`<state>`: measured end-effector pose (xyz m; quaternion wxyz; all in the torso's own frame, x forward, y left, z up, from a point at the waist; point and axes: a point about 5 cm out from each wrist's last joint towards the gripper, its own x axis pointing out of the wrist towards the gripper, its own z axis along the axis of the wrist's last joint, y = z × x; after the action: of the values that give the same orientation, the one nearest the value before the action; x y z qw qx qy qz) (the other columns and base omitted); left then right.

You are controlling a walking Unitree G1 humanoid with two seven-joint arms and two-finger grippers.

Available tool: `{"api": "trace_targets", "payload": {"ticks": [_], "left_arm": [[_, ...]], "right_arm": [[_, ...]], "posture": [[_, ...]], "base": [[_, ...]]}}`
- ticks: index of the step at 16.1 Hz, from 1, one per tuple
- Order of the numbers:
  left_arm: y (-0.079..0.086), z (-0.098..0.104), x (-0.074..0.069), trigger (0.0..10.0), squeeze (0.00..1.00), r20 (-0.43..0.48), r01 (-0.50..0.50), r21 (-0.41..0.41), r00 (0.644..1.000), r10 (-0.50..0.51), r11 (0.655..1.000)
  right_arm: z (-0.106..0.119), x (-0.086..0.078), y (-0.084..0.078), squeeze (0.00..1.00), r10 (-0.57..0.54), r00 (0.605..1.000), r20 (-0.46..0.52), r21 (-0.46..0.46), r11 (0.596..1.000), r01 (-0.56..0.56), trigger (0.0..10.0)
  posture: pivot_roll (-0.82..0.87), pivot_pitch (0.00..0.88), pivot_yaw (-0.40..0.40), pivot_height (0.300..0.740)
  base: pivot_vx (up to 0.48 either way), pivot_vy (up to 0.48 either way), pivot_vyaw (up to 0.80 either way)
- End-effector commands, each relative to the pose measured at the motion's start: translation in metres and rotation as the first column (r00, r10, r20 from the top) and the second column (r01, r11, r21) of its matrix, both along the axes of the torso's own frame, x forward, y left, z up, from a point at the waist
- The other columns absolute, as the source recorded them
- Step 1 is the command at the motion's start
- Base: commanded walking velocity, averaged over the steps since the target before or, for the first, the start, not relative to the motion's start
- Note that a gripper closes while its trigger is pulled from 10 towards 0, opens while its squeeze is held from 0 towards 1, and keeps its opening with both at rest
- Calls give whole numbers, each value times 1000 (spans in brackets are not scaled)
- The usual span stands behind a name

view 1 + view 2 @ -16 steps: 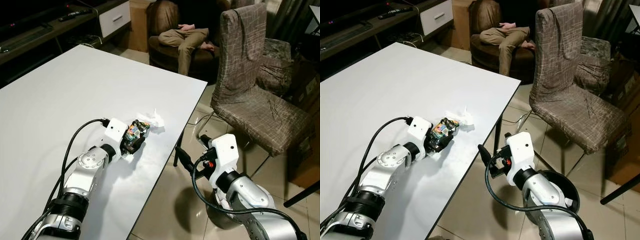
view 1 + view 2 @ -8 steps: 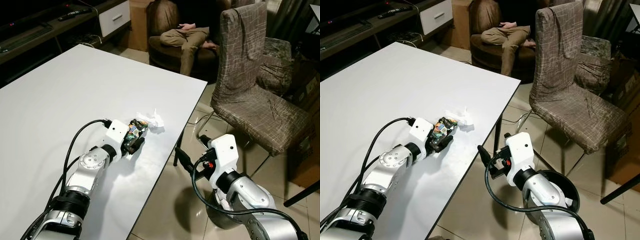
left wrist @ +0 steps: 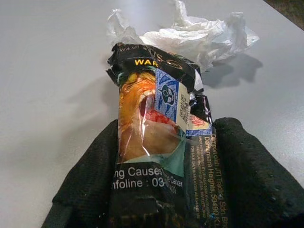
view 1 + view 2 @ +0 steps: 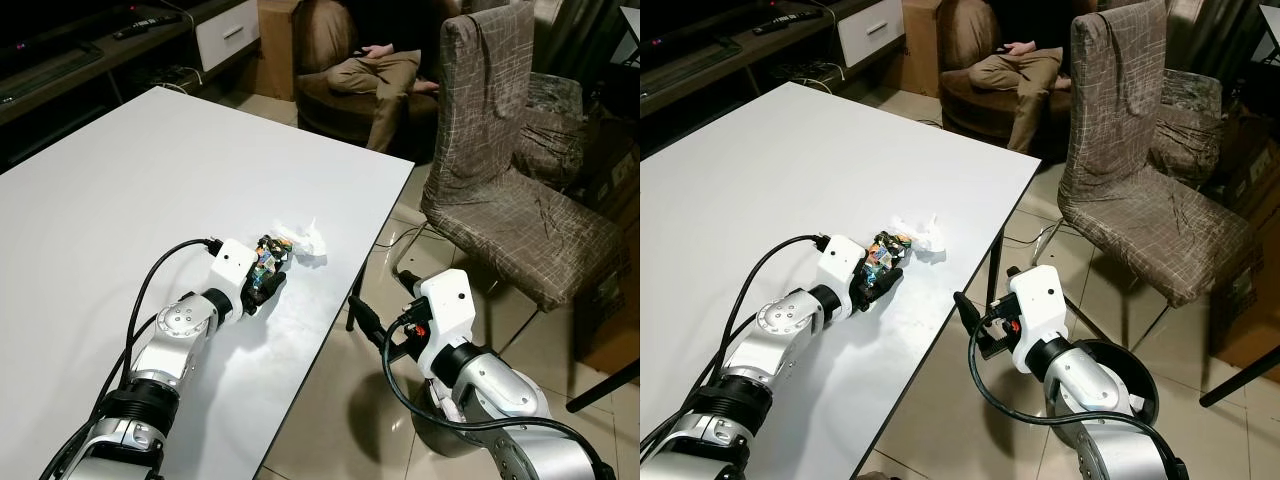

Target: Picking trash to rubbish bin

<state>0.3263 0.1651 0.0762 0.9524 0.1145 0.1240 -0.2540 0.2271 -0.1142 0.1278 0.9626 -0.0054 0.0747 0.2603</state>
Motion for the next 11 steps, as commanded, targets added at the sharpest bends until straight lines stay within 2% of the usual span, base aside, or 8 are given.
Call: {"api": "trace_targets", "payload": {"ticks": [1, 4, 8, 9, 10, 11], "left_arm": [[6, -6, -2, 0, 0, -33, -14, 9, 999, 15, 1000], [12, -5, -9, 0, 0, -32, -10, -10, 999, 9, 1000], [32, 11, -40, 0, 0, -15, -28, -92, 1000, 26, 995], [35, 14, -45, 0, 0, -12, -33, -102, 999, 32, 994], [37, 22, -56, 0, 0, -3, -29, -130, 1000, 28, 991], [38, 36, -69, 0, 0, 19, -19, -172, 1000, 23, 985]], "right_arm": [[2, 0, 2, 0, 14, 1000, 6, 2, 1000, -14, 10000], [2, 6, 2, 0, -21, 999, 25, 8, 1000, 21, 10000], [0, 40, 12, 0, -9, 998, 57, 37, 999, 7, 10000], [-1, 46, 14, 537, 2, 998, 57, 41, 999, -5, 10000], [-3, 57, 19, 1000, 24, 998, 56, 53, 998, -27, 10000], [-6, 75, 25, 1000, 43, 998, 41, 66, 997, -46, 10000]], "posture": [[-22, 56, 6, 740], [-11, 50, -2, 740], [42, 49, -37, 740], [42, 49, -37, 740], [74, 58, -59, 740], [93, 69, -69, 740]], "base": [[0, 0, 0], [0, 0, 0], [0, 0, 0], [0, 0, 0], [0, 0, 0], [0, 0, 0]]}}
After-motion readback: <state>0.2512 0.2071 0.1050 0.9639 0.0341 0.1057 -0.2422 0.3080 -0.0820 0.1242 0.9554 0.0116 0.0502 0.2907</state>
